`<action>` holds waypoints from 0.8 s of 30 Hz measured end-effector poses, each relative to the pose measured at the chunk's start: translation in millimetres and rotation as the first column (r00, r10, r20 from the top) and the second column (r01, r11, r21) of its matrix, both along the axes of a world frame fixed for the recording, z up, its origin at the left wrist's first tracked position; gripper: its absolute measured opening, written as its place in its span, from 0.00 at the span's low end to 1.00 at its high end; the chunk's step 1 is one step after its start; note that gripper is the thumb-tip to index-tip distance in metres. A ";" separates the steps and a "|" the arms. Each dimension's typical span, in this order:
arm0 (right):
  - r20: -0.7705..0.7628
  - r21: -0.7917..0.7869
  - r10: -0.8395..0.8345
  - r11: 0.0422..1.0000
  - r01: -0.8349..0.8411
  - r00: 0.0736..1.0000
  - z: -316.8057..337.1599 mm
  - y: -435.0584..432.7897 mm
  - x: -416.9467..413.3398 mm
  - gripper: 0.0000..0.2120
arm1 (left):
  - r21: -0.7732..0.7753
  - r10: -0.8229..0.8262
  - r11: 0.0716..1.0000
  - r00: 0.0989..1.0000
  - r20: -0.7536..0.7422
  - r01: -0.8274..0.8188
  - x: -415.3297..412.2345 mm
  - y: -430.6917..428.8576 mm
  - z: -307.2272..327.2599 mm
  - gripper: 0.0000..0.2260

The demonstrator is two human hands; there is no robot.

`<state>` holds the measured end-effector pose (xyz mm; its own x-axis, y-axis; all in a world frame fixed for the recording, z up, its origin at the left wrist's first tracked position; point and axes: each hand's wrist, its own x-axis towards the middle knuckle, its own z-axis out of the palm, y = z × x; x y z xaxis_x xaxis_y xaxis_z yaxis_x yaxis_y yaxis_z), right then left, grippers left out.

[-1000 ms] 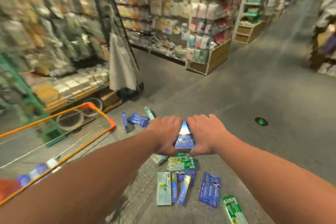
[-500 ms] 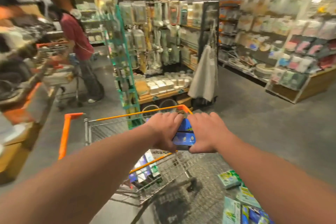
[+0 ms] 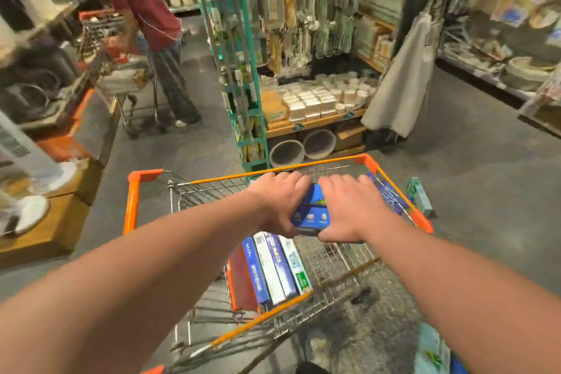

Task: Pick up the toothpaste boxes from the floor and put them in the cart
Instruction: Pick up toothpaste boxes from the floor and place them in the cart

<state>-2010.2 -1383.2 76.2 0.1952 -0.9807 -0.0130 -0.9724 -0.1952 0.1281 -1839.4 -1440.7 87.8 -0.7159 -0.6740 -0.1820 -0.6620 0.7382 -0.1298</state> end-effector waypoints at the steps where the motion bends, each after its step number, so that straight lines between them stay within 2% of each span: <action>1: 0.015 0.002 -0.010 1.000 0.010 1.000 -12.0 -17.3 -6.0 0.38 | 0.000 0.009 1.000 1.000 0.014 -0.009 -7.8 -17.4 -9.4 0.43; 4: 0.057 0.044 -0.089 0.995 0.087 0.994 -55.8 -60.7 -27.2 0.40 | 0.015 0.012 1.000 0.997 0.072 -0.013 -37.1 -66.1 -44.8 0.41; 8: 0.089 0.186 -0.248 0.956 0.229 0.965 -127.2 -96.5 -49.4 0.42 | 0.106 -0.072 0.993 0.982 0.172 0.054 -76.9 -115.4 -108.3 0.40; 15: 0.028 0.458 -0.445 0.802 0.384 0.895 -259.6 -138.4 -62.2 0.41 | 0.259 -0.252 0.949 0.927 0.276 0.181 -112.7 -176.4 -250.9 0.43; 19: -0.032 0.561 -0.508 0.704 0.436 0.861 -337.2 -159.7 -59.0 0.52 | 0.312 -0.344 0.916 0.893 0.289 0.252 -119.8 -204.8 -331.3 0.42; 20: -0.038 0.592 -0.525 0.674 0.442 0.850 -351.5 -164.2 -57.8 0.50 | 0.316 -0.364 0.910 0.884 0.294 0.269 -120.4 -209.4 -346.6 0.42; 23: -0.018 0.643 -0.641 0.580 0.500 0.767 -394.4 -176.9 -54.0 0.29 | 0.361 -0.413 0.885 0.854 0.316 0.294 -124.9 -220.3 -397.0 0.41; 24: -0.001 0.651 -0.683 0.554 0.519 0.730 -408.7 -180.0 -52.2 0.24 | 0.369 -0.431 0.877 0.843 0.322 0.307 -126.3 -222.6 -411.5 0.40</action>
<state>-2062.4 -1563.2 -332.5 -0.3608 -0.6704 -0.6483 -0.8683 0.4951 -0.0288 -1965.7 -1663.3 -323.7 -0.7303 -0.2441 -0.6381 -0.2741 0.9602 -0.0536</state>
